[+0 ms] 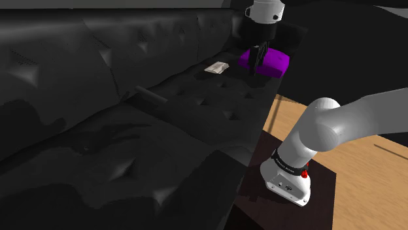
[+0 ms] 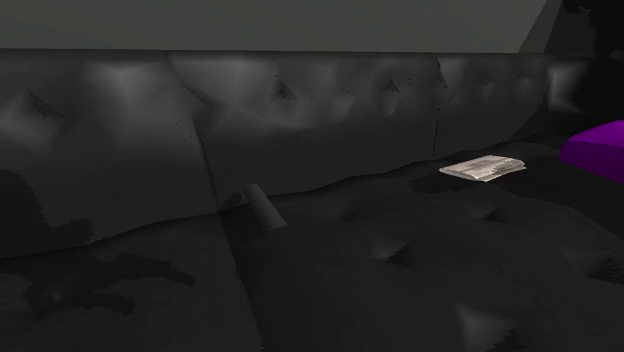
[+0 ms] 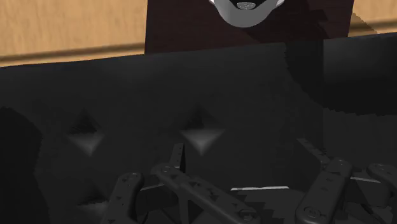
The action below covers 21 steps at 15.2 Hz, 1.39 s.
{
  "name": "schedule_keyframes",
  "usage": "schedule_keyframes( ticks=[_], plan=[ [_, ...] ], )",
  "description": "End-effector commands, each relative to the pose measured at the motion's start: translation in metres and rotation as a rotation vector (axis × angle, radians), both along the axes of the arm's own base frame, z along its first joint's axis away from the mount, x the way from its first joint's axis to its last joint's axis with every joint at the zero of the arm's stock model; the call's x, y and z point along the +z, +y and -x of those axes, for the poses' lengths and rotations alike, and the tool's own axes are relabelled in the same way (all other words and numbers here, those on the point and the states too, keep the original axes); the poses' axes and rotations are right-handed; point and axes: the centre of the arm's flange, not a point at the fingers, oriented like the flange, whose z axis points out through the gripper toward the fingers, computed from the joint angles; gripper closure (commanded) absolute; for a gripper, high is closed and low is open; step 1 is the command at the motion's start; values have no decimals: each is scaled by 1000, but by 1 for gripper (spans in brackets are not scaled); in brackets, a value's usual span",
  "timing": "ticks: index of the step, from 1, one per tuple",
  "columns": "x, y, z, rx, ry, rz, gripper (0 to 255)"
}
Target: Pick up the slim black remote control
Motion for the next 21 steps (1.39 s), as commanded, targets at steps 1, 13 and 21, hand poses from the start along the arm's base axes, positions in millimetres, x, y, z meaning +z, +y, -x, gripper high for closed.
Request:
schedule_keyframes(
  ticks=[1, 13, 21],
  plan=[
    [0, 0, 0, 0, 0, 0, 0],
    [-80, 35, -122, 6, -36, -70, 0],
    [-130, 63, -204, 11, -60, -117, 0]
  ],
)
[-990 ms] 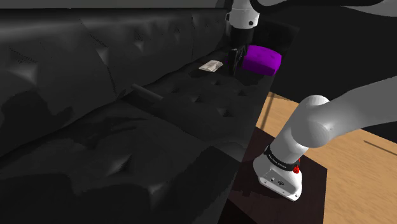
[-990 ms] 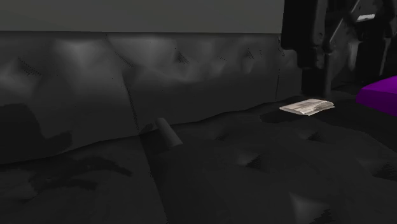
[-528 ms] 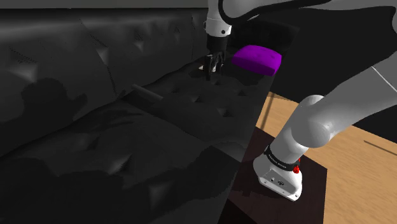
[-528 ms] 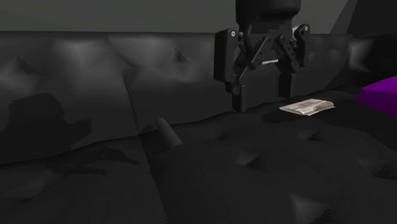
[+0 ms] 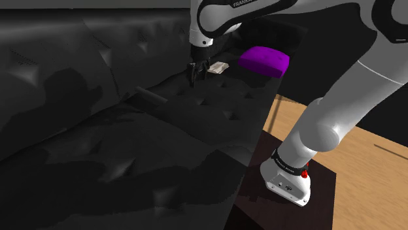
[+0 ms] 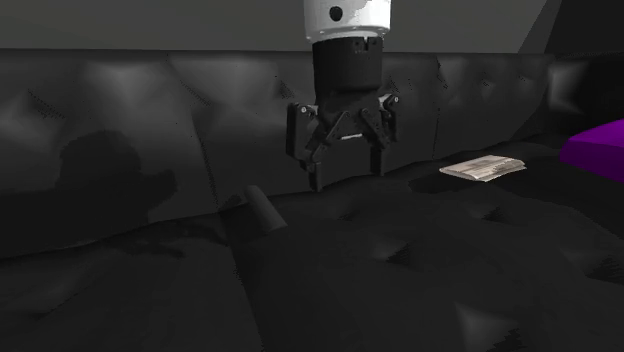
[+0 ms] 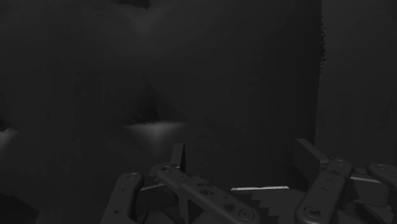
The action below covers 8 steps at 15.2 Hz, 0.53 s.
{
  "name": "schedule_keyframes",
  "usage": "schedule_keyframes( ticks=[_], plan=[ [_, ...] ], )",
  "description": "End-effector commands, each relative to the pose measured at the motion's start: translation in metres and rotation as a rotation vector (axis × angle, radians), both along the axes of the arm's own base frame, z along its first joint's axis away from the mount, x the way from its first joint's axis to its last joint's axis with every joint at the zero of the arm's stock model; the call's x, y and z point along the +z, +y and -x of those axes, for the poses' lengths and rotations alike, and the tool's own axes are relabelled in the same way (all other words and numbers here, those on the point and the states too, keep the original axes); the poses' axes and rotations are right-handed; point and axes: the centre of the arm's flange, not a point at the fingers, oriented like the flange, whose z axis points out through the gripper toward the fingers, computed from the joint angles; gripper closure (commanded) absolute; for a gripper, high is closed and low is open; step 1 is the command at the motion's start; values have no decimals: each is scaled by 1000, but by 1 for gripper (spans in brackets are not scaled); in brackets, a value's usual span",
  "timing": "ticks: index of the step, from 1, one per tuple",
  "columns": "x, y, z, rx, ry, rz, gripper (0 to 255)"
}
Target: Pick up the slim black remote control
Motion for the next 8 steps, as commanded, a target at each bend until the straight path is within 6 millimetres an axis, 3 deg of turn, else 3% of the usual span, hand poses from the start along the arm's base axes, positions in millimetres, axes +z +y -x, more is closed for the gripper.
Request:
schedule_keyframes(
  ticks=[1, 8],
  plan=[
    [-10, 11, -25, 1, -7, -13, 0],
    [-50, 37, -98, 4, -28, -53, 0]
  ],
)
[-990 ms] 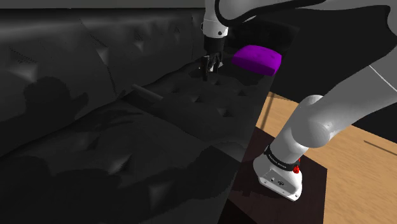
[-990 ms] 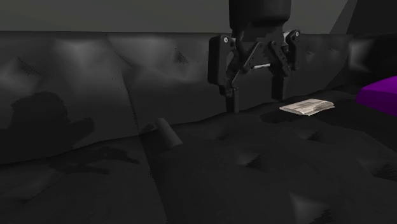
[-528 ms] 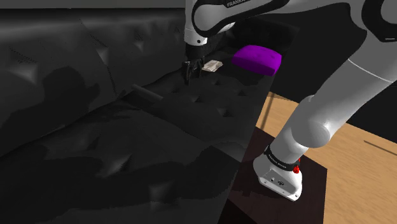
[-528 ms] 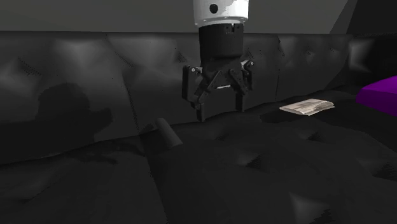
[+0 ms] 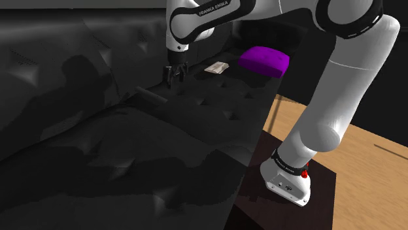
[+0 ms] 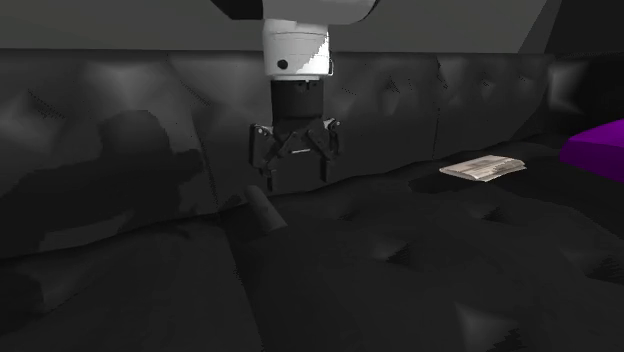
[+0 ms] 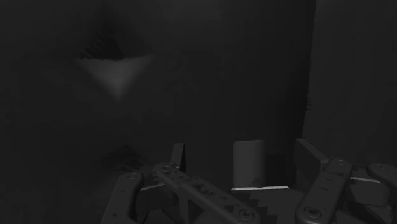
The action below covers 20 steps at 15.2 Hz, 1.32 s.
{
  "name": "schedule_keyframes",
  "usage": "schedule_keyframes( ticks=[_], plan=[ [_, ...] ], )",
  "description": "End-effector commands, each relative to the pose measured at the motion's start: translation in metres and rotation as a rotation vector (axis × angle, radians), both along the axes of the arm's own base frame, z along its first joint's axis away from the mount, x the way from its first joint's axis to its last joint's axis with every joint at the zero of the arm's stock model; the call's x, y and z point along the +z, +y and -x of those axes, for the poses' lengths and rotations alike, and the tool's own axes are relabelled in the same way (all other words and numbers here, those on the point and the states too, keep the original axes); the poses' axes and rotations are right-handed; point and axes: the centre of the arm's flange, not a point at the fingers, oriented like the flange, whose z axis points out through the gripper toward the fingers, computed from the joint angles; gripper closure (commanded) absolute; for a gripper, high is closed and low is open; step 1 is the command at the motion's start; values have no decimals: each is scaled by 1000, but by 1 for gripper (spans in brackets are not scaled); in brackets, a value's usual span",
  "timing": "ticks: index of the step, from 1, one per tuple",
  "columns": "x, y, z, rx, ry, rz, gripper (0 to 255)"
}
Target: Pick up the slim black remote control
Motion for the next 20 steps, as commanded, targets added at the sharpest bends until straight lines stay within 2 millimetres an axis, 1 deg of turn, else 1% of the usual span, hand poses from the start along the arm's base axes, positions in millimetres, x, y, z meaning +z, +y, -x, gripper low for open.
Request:
schedule_keyframes(
  ticks=[1, 9, 10, 16, 17, 19, 20],
  plan=[
    [-12, 8, -20, 1, -6, -12, 0],
    [-54, 40, -104, 5, -29, -59, 0],
    [-55, 41, -107, 5, -30, -60, 0],
    [-87, 41, -107, 5, -30, -60, 0],
    [-95, 41, -107, 5, -30, -60, 0],
    [-95, 41, -107, 5, -30, -60, 0],
    [-96, 41, -107, 5, -30, -60, 255]
  ],
)
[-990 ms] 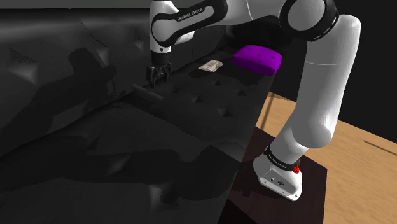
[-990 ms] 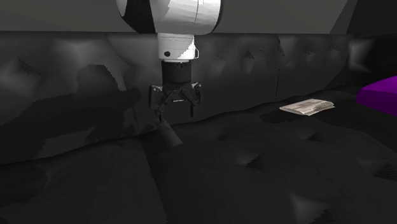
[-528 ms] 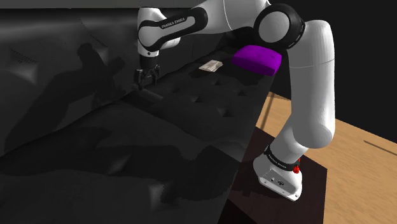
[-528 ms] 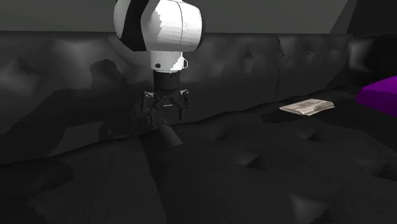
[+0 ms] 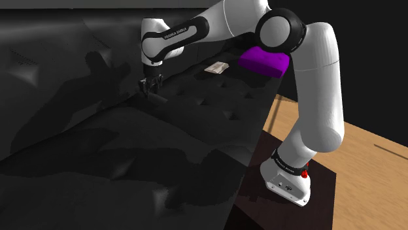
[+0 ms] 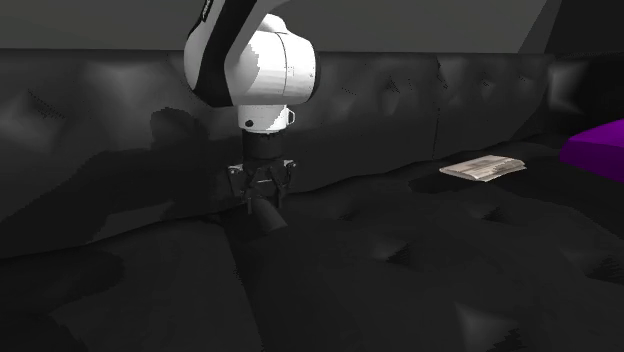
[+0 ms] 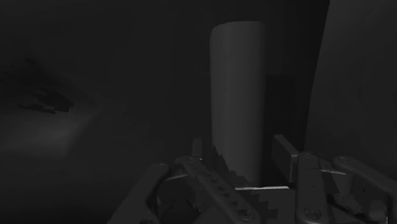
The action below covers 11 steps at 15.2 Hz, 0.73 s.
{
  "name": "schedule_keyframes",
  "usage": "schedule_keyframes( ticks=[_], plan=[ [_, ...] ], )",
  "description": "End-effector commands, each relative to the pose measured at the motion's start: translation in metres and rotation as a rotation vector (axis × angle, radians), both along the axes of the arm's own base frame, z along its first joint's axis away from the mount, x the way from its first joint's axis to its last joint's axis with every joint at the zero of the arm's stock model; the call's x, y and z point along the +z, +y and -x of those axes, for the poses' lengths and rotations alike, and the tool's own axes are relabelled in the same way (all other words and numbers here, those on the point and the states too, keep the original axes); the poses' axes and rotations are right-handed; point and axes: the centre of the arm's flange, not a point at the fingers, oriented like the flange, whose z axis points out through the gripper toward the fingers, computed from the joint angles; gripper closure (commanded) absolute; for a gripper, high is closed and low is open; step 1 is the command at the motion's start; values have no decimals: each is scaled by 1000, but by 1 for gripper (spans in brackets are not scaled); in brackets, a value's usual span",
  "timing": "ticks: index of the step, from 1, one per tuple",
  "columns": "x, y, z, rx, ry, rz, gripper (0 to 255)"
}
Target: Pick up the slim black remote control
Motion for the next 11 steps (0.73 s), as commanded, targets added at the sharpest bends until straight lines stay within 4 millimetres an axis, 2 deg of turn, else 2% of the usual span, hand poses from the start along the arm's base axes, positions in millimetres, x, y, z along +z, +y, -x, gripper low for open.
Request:
schedule_keyframes(
  ticks=[1, 8, 11],
  plan=[
    [-1, 0, 0, 0, 0, 0, 255],
    [-2, 1, 0, 0, 0, 0, 255],
    [10, 0, 0, 0, 0, 0, 255]
  ],
)
